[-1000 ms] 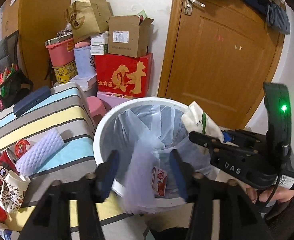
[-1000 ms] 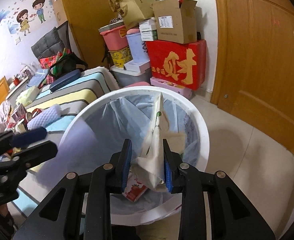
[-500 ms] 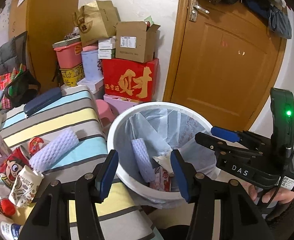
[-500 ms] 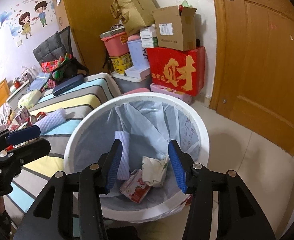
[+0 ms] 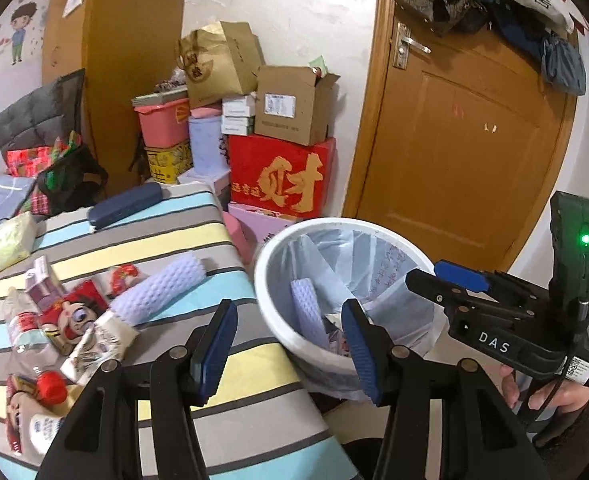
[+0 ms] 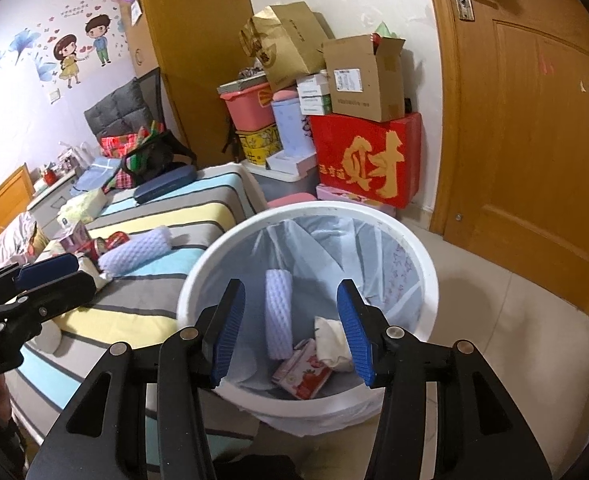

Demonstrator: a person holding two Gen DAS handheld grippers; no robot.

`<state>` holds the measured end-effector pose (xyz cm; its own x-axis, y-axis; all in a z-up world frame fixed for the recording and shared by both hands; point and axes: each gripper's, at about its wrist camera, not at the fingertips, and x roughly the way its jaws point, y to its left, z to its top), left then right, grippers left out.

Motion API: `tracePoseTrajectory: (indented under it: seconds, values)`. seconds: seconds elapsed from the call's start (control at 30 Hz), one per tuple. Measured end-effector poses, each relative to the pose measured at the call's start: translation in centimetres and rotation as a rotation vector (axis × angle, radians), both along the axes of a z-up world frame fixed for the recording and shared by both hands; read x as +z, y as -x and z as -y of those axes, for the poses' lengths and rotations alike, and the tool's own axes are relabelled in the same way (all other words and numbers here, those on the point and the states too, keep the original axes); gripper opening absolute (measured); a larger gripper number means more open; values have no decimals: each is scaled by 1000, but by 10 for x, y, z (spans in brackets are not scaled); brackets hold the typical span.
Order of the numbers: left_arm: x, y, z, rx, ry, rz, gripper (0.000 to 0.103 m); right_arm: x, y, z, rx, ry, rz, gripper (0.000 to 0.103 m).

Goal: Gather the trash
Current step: 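Move both tools back toward the cans and cup on the table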

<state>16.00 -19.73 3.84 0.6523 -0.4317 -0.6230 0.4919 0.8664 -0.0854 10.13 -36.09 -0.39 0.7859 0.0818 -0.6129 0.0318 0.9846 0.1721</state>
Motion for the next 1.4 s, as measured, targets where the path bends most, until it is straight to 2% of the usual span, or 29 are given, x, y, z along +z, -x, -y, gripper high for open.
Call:
tracePoseTrajectory:
  seconds: [0.27,0.57,0.83,1.2,1.4]
  values:
    - [11,23,-36,60,-10,62,54,9,10,-23,35,-5,47,50]
    - [16,42,-90,133,11,78,54,10,16,-58,82,-16,70,50]
    - [14,55,-155,254,18,82,54,6,18,-93,153,-32,68,50]
    - [-6,67,-241,410,24,35,55,-5,16,-146,274,-38,35,50]
    - [-22,71,-271,457,35,-5,55,-10,17,-179,358,-29,20,50]
